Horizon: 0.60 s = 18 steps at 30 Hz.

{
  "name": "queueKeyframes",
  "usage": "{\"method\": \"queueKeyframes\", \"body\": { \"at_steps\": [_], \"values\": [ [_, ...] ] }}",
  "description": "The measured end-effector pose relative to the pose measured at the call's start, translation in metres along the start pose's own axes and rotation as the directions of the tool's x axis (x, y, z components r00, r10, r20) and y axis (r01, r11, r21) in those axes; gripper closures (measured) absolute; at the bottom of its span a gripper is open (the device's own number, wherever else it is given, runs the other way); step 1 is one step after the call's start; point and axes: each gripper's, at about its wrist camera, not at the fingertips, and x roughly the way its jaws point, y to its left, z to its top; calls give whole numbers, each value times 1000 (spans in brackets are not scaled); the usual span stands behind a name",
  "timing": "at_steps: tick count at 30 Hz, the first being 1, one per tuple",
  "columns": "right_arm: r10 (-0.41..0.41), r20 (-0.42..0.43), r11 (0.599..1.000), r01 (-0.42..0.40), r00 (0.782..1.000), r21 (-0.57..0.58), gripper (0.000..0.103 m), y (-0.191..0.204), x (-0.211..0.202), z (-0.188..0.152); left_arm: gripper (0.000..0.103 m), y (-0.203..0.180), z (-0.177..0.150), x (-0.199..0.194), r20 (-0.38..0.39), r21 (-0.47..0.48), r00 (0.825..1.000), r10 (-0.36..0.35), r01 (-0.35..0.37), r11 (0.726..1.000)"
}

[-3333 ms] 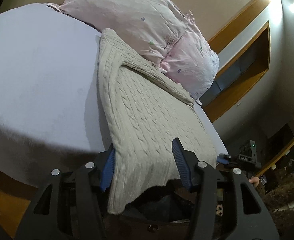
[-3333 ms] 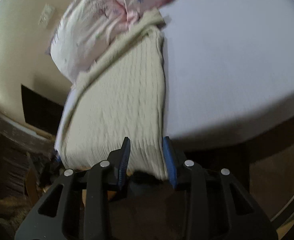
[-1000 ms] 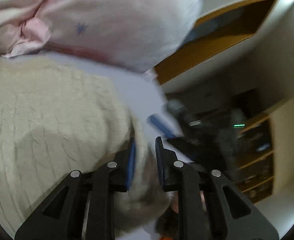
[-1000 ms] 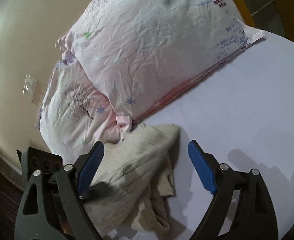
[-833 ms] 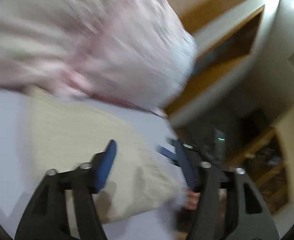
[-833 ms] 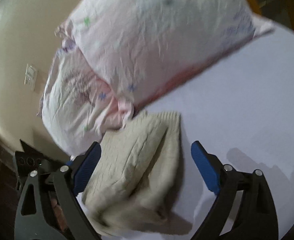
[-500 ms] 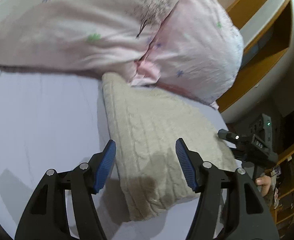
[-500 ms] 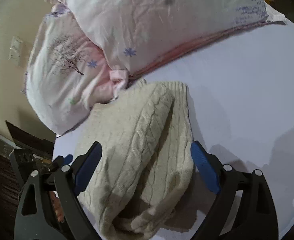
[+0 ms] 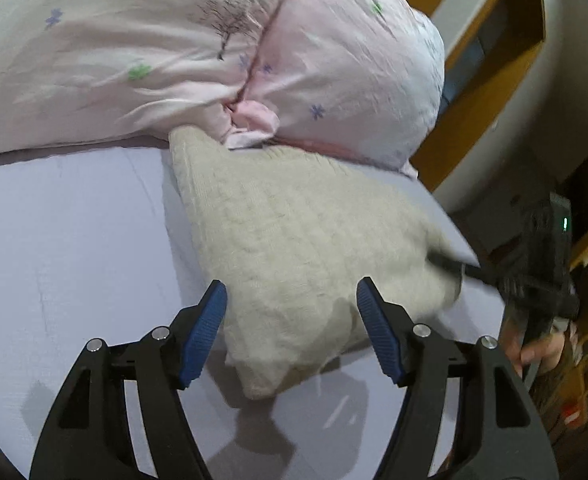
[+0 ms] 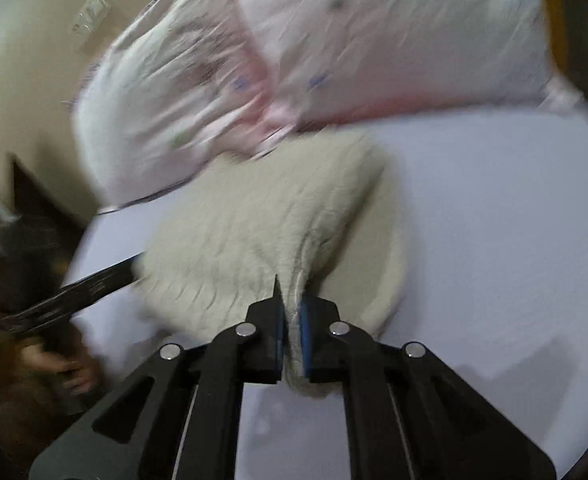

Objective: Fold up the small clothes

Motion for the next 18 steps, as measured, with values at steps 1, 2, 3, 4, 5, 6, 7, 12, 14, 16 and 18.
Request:
{"method": "queueKeyframes", "body": {
  "at_steps": [1,2,3,4,5,6,7,12,14,16,18],
  "values": [
    [-12,-19,999,13,1000,46,97,-12,5,3,35,-1,-1,2,-5,7,1000,6,-6,1000],
    [-3,-48,999,5,999,51,97,-15,10,3,35,0,-2,2,-5,2,1000,3,-3,1000],
    [57,-68,996,-53,996,66,96,-16,13,2,35,3,-1,1,2,-10,1000,-2,2,1000],
    [112,-59,990,-106,992,93,93,-18,10,4,35,6,1,-1,14,-26,1000,-8,8,1000],
    [168,-37,978,-161,985,133,86,-23,5,8,33,11,6,-4,35,-57,999,-19,21,998],
    [207,-2,964,-203,978,171,66,-28,1,12,28,17,10,-5,52,-88,998,-30,34,996],
    [223,40,952,-226,974,206,48,-35,-3,20,17,22,15,-4,69,-120,997,-37,46,992],
    [274,-50,917,-245,960,314,12,-47,39,48,13,43,36,29,-8,-267,998,-62,58,962],
    [256,-91,925,-216,963,313,12,-45,53,47,13,43,37,43,-50,-284,996,-69,52,957],
    [256,-125,928,-208,959,309,12,-43,62,42,12,42,36,54,-85,-287,994,-69,42,957],
    [272,-149,924,-215,951,316,18,-42,70,36,11,38,35,57,-71,-266,995,-70,49,963]
  ]
}}
